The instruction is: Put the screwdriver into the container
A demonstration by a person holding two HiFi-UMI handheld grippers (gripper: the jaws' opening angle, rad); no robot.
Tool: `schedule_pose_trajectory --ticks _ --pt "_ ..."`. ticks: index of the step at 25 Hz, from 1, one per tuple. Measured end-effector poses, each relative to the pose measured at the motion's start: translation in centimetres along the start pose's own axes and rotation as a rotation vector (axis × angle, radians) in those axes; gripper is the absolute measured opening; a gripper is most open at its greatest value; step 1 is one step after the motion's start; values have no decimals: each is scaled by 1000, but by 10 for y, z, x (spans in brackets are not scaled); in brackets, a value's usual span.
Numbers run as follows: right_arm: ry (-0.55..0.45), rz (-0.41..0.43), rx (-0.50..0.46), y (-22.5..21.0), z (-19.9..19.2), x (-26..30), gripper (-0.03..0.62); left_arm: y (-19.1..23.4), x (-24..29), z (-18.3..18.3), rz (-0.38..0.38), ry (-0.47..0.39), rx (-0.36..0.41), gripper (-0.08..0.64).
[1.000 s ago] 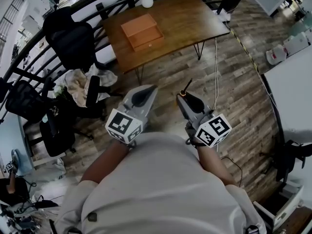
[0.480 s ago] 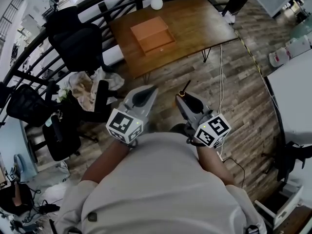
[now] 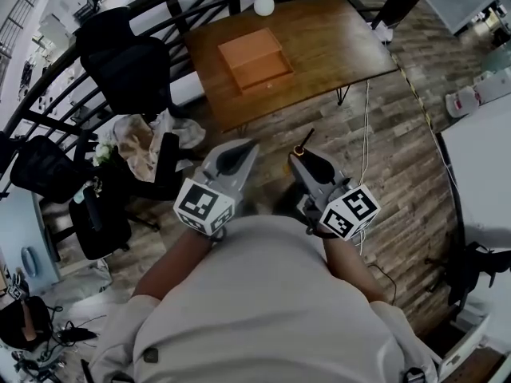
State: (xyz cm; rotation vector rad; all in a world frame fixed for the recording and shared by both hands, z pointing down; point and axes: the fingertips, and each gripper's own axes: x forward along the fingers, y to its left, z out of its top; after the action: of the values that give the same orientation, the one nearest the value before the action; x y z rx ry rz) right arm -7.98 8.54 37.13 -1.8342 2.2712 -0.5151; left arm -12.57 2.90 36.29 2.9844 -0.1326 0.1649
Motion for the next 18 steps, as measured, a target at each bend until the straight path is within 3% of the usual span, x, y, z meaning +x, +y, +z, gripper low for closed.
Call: schedule_pose_trajectory --ticks 8,18 --pt "1 11 27 -45 9 2 75 7 44 -5 9 26 -15 3" --pt "-22 12 5 -140 50 -27 75 -13 154 6 -12 24 24 3"
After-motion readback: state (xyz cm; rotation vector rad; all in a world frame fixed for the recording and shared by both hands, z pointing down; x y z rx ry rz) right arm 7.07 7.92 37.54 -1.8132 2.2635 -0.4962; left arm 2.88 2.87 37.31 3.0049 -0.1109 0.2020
